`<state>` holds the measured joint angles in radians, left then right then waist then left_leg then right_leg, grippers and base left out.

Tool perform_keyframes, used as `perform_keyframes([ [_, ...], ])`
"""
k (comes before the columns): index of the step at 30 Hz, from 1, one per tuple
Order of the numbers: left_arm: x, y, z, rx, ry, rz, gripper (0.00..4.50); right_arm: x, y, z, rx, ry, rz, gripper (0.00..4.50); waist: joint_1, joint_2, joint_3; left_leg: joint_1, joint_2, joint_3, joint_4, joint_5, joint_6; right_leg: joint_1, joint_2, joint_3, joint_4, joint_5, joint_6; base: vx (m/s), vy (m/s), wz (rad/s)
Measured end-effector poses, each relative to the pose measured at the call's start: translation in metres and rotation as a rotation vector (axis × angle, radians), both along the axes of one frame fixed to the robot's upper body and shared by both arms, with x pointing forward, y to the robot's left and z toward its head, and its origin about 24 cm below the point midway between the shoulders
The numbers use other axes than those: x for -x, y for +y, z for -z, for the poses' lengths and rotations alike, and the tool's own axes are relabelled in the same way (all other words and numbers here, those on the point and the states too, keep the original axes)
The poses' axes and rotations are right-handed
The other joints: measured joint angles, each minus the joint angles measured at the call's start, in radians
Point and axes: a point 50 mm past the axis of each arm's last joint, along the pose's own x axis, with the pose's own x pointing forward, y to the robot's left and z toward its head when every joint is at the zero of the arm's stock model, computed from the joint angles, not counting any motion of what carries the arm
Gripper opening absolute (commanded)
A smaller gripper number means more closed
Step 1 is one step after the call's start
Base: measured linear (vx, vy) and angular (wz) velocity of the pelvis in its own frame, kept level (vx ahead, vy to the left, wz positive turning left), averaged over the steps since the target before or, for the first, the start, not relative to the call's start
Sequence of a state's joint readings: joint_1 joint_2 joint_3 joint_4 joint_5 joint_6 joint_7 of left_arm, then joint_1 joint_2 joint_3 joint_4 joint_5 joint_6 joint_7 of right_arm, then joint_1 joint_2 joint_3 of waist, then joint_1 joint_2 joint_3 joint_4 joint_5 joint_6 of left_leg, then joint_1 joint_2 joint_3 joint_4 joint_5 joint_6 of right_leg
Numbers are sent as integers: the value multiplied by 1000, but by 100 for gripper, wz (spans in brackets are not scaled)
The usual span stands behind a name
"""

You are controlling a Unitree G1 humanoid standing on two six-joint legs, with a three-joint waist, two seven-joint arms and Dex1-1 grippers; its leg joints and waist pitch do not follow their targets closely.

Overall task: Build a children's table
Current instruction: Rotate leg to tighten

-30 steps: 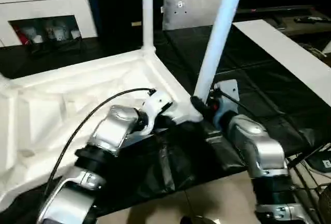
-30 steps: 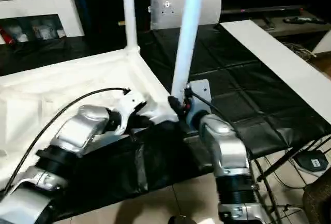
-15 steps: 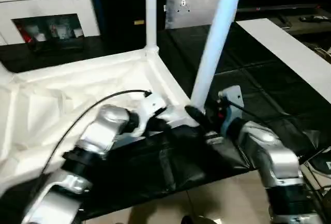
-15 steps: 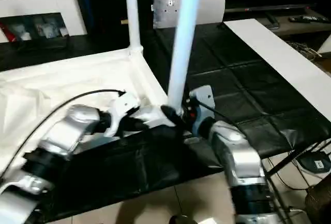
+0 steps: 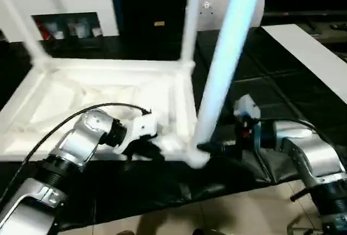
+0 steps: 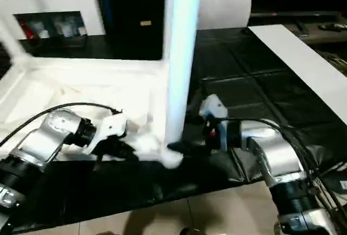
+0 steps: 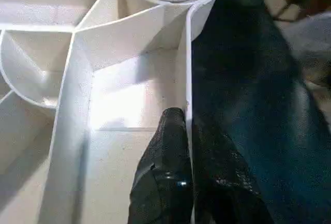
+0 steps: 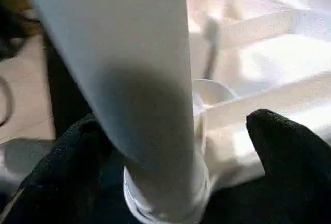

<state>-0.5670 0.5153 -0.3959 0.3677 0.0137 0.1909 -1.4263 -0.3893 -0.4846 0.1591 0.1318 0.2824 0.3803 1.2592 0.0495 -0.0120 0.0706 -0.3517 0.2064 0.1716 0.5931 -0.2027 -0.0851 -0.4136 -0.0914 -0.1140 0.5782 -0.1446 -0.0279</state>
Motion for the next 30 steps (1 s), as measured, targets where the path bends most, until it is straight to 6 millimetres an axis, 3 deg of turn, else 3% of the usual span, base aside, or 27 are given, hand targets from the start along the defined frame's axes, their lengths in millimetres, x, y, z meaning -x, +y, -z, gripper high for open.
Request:
perform_keyframes([
  [9, 1, -2, -2, -20, 2, 80, 0, 2, 5, 3, -10, 73, -135, 370, 11, -1, 0, 0, 0, 0, 0, 0, 0, 0, 0, 0, 1, 0, 0, 0, 0, 0],
  [23, 2, -2, -3, -22, 0, 94, 0, 5, 6, 8, -4, 133, -192, 239, 12, -3, 1, 0, 0, 0, 0, 0, 0, 0, 0, 0, 1, 0, 1, 0, 0, 0],
  [30, 1, 0, -5, -6, 20, 78, 0, 7, 8, 6, -31, 153, -161, 218, 11, -3, 2, 1, 0, 1, 0, 0, 0, 0, 0, 1, 1, -2, 3, 0, 0, 0],
])
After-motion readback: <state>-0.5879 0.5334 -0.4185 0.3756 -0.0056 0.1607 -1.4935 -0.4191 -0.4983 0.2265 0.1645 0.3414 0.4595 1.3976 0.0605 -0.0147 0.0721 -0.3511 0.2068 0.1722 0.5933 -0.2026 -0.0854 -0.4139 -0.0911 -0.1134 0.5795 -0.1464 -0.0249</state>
